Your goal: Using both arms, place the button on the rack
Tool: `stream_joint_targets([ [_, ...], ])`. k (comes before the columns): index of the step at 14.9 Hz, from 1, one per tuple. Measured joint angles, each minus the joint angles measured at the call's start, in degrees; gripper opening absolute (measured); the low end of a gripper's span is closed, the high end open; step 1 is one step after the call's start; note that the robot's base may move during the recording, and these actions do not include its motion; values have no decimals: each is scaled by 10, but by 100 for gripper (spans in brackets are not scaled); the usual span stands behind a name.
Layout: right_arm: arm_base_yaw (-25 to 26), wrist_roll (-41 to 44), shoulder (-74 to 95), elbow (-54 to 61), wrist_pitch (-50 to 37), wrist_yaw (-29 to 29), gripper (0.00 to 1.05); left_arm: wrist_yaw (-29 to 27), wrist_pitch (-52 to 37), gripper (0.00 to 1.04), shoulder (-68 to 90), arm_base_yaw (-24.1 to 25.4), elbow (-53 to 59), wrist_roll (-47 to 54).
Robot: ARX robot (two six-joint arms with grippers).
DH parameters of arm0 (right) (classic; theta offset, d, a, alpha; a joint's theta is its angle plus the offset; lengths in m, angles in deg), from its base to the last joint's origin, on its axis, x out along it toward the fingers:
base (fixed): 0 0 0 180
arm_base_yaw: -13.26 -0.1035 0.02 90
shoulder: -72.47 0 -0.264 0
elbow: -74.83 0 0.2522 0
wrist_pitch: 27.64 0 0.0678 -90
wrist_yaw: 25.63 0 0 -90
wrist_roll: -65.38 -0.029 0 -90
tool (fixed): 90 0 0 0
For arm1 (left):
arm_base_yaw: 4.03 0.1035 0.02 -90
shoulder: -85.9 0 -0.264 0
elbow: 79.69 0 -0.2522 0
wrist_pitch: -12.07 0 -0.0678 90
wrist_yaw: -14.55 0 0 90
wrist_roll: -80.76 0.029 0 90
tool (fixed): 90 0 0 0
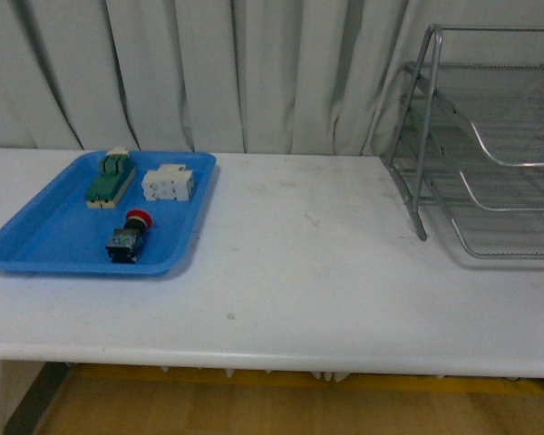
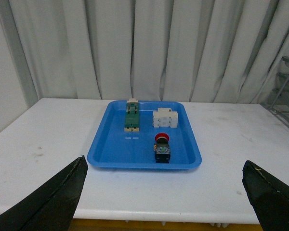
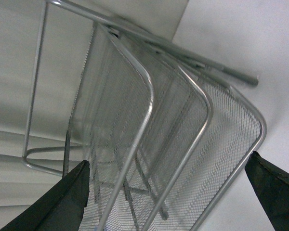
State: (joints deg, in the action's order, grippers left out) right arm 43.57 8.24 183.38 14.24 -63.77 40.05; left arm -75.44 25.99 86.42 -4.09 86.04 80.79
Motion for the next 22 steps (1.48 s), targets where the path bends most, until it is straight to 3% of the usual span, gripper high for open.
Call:
stream_joint_targets([
  [3, -54, -67, 75, -24, -32, 12, 98, 0, 0, 98, 0, 0, 0, 0],
  [7, -109, -77, 121, -37, -48, 18, 98, 0, 0, 98, 0, 0, 0, 0],
  [20, -112, -58, 179, -133, 2, 23, 98, 0, 0, 98, 0, 0, 0, 0],
  [21, -113, -58, 186, -142, 5, 23, 95, 0, 0, 98, 0, 0, 0, 0],
  [22, -116, -57, 193, -152, 7, 24, 83, 0, 0, 98, 0, 0, 0, 0],
])
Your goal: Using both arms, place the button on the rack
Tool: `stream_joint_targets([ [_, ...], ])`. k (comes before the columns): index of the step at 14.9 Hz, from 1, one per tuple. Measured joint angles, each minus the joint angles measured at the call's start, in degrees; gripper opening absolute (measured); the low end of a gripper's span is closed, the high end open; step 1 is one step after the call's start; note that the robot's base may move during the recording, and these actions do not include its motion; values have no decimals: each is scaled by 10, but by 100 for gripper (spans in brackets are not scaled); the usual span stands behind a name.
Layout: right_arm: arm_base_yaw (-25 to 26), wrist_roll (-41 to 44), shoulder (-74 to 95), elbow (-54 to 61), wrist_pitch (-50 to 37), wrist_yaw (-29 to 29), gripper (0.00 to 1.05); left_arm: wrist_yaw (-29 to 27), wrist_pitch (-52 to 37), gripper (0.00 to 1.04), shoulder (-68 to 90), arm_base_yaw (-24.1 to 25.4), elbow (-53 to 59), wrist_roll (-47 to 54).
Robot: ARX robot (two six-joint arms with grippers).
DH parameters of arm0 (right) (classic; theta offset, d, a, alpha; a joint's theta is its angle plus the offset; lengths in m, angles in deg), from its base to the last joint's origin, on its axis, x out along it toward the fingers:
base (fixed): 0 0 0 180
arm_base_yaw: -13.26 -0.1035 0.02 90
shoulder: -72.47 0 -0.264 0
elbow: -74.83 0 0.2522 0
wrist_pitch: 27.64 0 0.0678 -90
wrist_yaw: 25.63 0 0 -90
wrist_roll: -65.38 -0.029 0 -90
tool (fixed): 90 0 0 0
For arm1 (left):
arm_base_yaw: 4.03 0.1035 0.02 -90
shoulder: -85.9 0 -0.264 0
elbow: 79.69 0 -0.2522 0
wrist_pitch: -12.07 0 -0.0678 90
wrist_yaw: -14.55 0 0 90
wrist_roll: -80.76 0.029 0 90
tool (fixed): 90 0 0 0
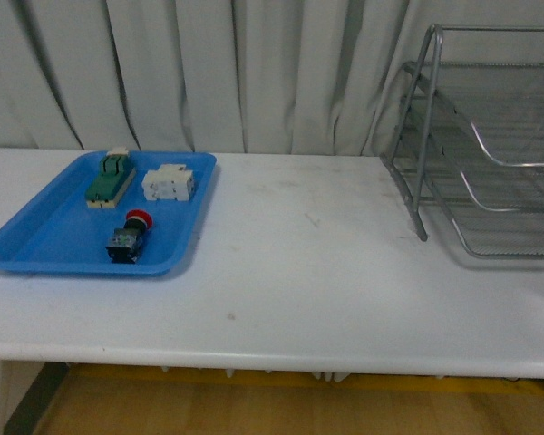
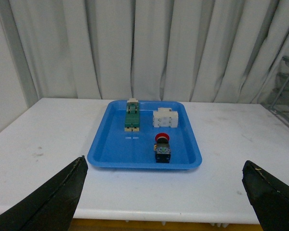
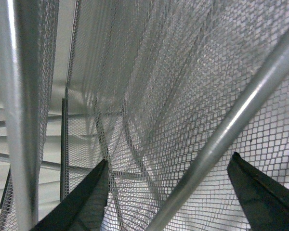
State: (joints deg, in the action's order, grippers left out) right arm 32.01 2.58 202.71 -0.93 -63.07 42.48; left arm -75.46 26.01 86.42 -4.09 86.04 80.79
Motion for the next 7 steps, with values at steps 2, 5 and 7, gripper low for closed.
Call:
stream_joint_targets([
  [2, 0, 5, 11, -9, -16, 0, 59, 0, 0, 98, 0, 0, 0, 0],
  [5, 2, 5, 25, -10, -63, -2, 24, 0, 0, 98, 0, 0, 0, 0],
  [7, 9, -45, 35, 5, -105, -9, 9, 0, 0, 98, 0, 0, 0, 0],
])
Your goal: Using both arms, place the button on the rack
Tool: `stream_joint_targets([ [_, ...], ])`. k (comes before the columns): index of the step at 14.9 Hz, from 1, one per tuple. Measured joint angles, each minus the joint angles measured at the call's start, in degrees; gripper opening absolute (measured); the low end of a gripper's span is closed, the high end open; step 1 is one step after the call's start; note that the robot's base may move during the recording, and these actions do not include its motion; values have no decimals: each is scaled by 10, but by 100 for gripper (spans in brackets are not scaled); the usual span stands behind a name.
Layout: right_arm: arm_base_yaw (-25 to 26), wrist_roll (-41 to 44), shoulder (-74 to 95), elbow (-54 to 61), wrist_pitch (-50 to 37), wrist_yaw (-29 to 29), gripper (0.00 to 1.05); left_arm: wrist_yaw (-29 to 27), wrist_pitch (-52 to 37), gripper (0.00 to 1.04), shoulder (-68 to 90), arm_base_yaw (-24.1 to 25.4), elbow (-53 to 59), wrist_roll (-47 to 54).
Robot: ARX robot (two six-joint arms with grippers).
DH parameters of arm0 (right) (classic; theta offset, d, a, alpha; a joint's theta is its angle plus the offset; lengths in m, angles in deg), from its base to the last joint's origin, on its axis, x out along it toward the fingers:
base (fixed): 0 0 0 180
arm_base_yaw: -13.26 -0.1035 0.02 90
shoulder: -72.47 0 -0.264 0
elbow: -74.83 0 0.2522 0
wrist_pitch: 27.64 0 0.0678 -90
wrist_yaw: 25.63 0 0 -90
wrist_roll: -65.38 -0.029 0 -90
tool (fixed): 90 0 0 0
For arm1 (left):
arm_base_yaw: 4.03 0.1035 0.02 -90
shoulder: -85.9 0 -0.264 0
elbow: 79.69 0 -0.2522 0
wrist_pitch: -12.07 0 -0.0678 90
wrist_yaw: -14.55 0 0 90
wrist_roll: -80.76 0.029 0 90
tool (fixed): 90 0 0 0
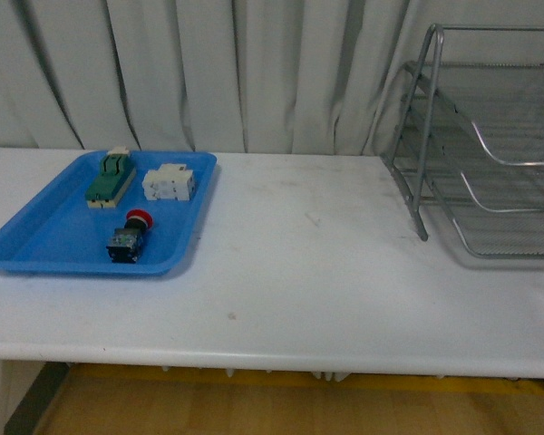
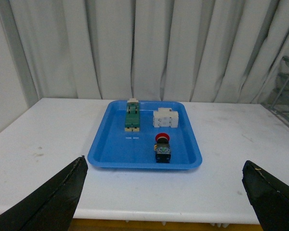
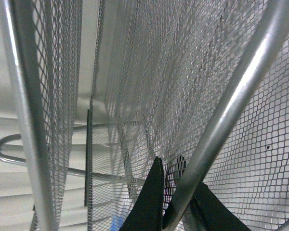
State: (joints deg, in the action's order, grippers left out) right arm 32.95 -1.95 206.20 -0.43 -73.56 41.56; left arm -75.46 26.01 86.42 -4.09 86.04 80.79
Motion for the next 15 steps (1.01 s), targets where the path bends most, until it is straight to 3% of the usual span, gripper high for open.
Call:
stream_joint_targets([
  [4, 16, -82, 9, 61, -121, -18, 5, 0, 0, 98, 0, 0, 0, 0],
  [15, 79, -44, -103, 291, -143, -57, 4, 0, 0, 98, 0, 0, 0, 0],
])
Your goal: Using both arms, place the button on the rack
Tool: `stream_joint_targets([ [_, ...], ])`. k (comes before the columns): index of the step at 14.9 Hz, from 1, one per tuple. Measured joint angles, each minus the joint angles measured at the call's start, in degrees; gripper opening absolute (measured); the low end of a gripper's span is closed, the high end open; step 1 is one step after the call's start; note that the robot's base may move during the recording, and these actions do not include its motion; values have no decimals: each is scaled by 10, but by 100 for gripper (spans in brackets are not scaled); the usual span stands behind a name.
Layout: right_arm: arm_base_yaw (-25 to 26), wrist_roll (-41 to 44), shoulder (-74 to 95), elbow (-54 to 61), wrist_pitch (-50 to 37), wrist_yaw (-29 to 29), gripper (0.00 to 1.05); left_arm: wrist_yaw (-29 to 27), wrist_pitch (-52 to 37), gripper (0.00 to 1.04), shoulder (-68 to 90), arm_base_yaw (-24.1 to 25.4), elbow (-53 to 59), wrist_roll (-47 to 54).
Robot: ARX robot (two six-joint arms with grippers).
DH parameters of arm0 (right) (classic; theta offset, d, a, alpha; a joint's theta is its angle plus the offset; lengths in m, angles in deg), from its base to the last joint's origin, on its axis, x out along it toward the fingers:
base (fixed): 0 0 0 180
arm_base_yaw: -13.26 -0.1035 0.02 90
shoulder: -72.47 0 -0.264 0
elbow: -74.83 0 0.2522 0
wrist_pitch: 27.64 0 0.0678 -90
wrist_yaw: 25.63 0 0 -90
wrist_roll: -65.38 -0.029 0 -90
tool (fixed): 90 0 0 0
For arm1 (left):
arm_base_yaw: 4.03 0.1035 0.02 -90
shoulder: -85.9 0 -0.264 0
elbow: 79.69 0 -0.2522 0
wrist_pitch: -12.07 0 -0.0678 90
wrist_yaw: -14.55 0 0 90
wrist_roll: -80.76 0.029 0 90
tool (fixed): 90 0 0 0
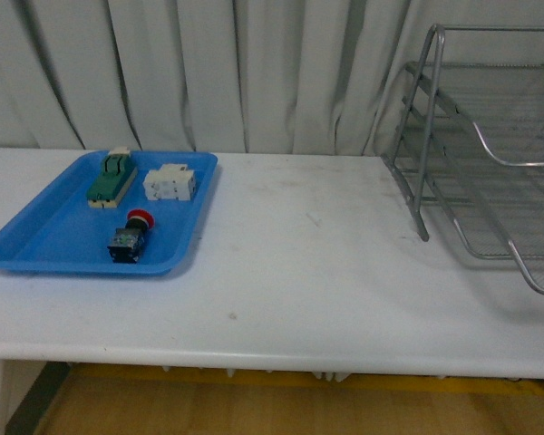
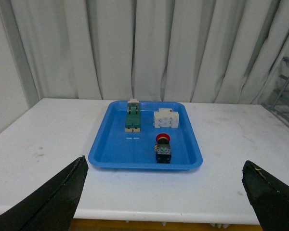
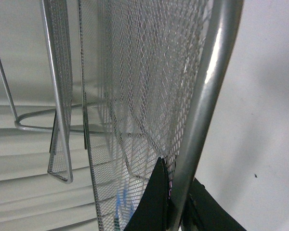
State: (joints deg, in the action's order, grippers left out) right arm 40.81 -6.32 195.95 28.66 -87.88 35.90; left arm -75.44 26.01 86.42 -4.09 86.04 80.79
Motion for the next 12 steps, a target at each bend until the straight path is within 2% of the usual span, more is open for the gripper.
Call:
stream_joint_targets([
  [1, 5, 2, -2, 11, -1, -4, 5, 0, 0, 98, 0, 0, 0, 0],
  [4, 26, 55, -11, 30, 4, 2, 42, 0, 0, 98, 0, 0, 0, 0],
  [8, 33, 55, -25, 32, 4, 0, 57, 0, 0, 98, 0, 0, 0, 0],
  [9, 33, 55, -34, 34, 3, -1, 64, 0, 0, 98, 0, 0, 0, 0],
  [12, 33, 40, -94, 63, 3, -17, 95, 0, 0, 98, 0, 0, 0, 0],
])
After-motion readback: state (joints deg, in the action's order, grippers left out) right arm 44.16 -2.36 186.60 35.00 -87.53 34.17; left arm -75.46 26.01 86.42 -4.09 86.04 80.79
